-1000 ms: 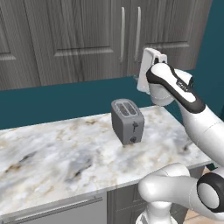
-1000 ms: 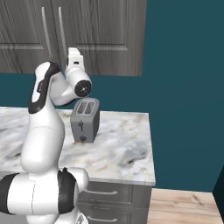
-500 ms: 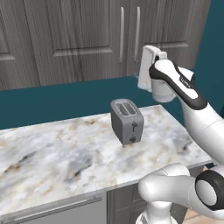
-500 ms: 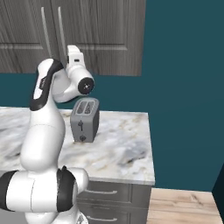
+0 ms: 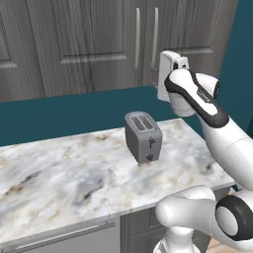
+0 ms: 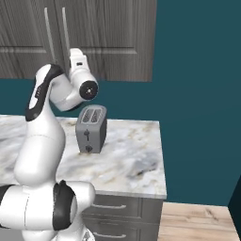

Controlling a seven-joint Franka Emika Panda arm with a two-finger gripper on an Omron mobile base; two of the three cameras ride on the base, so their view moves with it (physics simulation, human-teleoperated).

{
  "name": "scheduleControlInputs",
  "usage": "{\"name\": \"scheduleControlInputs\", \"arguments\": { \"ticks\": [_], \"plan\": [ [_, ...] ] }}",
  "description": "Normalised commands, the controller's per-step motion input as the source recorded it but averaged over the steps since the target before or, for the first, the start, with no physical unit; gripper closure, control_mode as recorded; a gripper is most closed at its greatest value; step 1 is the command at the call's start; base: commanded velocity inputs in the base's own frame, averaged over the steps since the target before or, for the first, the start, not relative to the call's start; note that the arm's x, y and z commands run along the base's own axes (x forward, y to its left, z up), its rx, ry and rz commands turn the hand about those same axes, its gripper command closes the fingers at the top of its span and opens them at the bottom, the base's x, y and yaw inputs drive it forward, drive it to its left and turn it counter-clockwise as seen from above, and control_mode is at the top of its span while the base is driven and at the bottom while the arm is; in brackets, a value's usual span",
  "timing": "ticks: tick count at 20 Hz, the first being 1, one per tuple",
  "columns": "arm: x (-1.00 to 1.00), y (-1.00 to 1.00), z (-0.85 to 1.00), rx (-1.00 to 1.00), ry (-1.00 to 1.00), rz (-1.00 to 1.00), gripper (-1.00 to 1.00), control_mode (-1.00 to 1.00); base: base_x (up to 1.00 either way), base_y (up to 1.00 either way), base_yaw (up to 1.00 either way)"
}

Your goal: Close all open cabinet doors.

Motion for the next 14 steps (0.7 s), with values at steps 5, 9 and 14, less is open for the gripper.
{"name": "scheduleControlInputs", "arguments": {
  "ticks": [5, 9, 14],
  "plan": [
    [0.0, -0.3, 0.0, -0.06, -0.06, -0.1, -1.0, -1.0, 0.0, 0.0, 0.0],
    [0.0, -0.41, 0.02, -0.01, -0.03, -0.09, -1.0, -1.0, 0.0, 0.0, 0.0],
    [-0.18, -0.31, 0.17, 0.0, 0.0, -0.03, -1.0, -1.0, 0.0, 0.0, 0.0]
  ]
}}
